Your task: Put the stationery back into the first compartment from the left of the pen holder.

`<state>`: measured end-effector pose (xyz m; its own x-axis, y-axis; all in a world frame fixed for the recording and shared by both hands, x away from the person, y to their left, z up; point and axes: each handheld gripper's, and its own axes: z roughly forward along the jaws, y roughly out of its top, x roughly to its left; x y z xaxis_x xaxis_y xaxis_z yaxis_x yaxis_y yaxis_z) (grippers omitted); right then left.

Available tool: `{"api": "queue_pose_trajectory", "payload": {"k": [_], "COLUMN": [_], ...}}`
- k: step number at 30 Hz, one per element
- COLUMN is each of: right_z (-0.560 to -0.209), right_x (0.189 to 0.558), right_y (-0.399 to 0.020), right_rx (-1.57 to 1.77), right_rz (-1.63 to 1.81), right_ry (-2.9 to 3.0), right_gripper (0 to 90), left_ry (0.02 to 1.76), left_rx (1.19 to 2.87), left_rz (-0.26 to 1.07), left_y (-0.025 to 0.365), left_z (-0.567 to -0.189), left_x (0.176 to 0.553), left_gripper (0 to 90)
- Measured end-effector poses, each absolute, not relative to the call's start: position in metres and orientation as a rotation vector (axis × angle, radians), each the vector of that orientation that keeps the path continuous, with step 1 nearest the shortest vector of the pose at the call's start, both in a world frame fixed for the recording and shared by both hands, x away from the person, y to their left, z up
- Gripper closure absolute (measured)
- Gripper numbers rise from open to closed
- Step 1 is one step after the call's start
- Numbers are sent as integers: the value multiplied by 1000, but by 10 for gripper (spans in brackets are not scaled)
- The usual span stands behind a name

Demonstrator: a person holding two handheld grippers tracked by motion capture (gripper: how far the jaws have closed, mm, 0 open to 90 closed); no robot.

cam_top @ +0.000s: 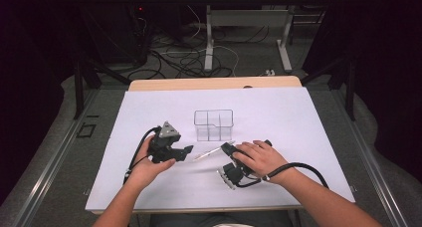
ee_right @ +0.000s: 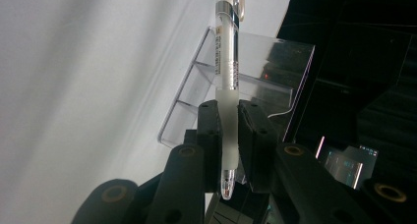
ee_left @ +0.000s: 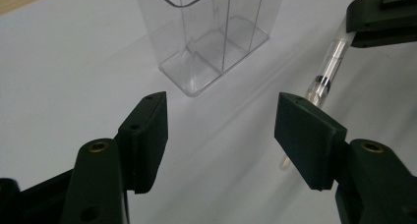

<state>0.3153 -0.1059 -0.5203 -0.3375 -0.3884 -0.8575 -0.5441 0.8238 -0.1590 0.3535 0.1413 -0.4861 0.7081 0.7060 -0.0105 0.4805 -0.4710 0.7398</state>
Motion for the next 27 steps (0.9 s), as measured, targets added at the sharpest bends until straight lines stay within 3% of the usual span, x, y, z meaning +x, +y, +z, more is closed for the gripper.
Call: {"api": "queue_pose_trajectory", "payload": {"k": [17,27], "right_z": [-523,-524], "right_x": [309,306], "right_y": [-103,-102], "right_rx": [-734,-770], "right_rz": [210,194], "right_ry": [1942,1940], "right_gripper": [803,803], "left_ry": [838,752], "left_rx": [2214,2311], "left_rz": [294,249], "left_y": [119,96], "left_z": [-481,-485], "left_x": [351,347], "left_gripper": [498,512]}}
